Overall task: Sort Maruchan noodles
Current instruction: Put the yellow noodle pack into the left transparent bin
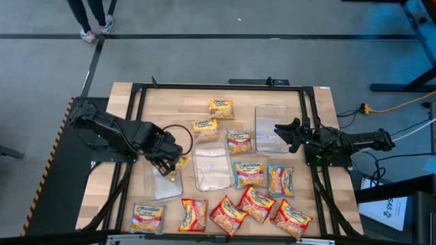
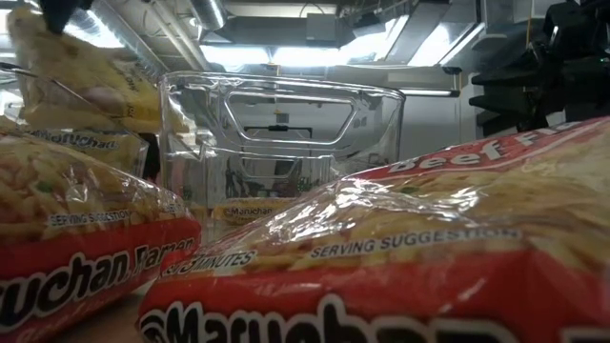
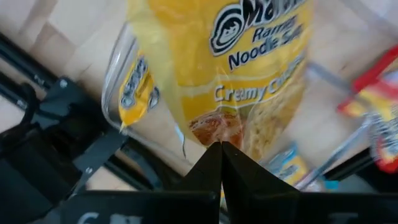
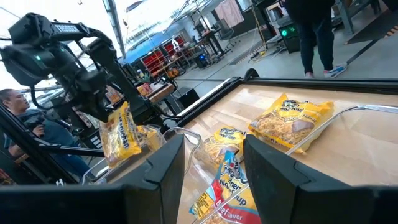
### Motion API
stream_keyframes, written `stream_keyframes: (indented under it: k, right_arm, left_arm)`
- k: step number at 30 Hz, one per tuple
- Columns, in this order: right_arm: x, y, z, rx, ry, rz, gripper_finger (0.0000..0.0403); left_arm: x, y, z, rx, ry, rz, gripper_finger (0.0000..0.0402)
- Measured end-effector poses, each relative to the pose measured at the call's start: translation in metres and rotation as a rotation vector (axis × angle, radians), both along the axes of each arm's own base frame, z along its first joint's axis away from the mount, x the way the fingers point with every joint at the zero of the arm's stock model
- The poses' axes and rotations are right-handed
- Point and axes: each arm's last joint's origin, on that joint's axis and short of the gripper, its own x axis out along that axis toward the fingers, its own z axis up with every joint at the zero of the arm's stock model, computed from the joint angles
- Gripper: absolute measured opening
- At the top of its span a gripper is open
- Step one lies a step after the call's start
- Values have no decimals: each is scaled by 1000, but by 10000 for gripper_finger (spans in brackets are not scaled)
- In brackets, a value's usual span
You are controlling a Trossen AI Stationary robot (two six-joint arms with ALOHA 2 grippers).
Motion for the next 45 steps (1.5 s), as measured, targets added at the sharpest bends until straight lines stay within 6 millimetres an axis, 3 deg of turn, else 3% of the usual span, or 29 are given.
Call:
stream_keyframes:
  k: [8, 14, 20, 24, 31, 34, 37, 41, 45]
  right_arm:
    - [0, 0, 0, 0, 0, 1, 161]
    - [0, 0, 0, 0, 0, 1, 161]
    - [0, 0, 0, 0, 0, 1, 161]
    - [0, 0, 0, 0, 0, 1, 161]
    - [0, 0, 0, 0, 0, 1, 161]
    - [0, 0, 0, 4, -1, -9, 161]
    - [0, -1, 0, 7, -4, -32, 161]
    - [-1, -2, 1, 30, -18, -56, 161]
    - [-1, -2, 2, 37, -45, -71, 161]
  left_arm:
    - [-8, -3, -27, -4, 124, -14, 25]
    - [-7, 0, -28, 39, 111, 1, 66]
    - [-8, 1, -26, 47, 99, 24, 74]
    - [-12, 10, -20, 197, 9, 58, 74]
    - [-1, 37, -8, 629, -290, 186, 75]
    - [14, 50, -1, 873, -464, 225, 75]
    - [35, 69, 7, 1039, -529, 190, 75]
    - [53, 111, 20, 1139, -466, 45, 75]
    - [58, 163, 28, 1027, -544, -33, 75]
